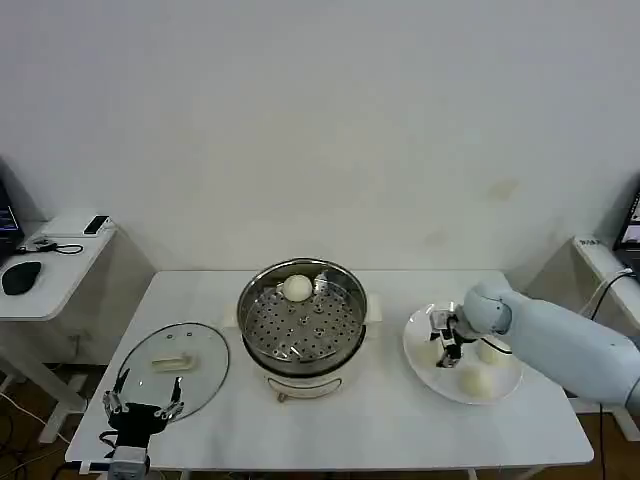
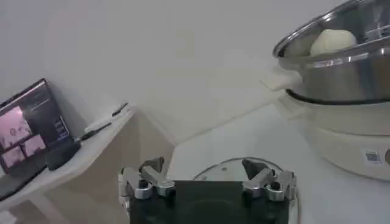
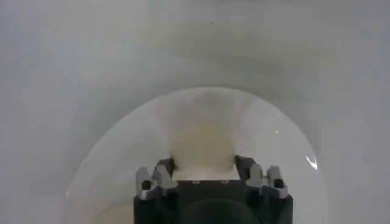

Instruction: Take steamed baozi put them in steamer then cover it.

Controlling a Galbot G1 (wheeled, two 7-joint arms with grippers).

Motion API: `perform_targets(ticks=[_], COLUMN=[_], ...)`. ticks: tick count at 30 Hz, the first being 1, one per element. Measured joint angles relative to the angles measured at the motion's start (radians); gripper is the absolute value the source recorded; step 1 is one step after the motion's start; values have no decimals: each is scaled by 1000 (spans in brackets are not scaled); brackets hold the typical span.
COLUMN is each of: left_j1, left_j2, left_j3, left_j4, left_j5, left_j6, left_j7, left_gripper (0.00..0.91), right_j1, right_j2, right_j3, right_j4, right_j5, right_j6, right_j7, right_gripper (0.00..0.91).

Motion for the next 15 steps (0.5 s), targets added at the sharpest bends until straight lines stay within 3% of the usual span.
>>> perform_targets(ticks=[15], left_j1=[3], left_j2=[-2], left_j3=[12], left_j4=[-18], left_j5=[2], left_j6=[3], left_j7=[0], left_gripper=[907], right_j1=[142], right_j2=[-27], right_j3=[-14], right_j4=[13], right_j5=[34], right_j6=[44], right_j7=[-55], right_gripper=[655])
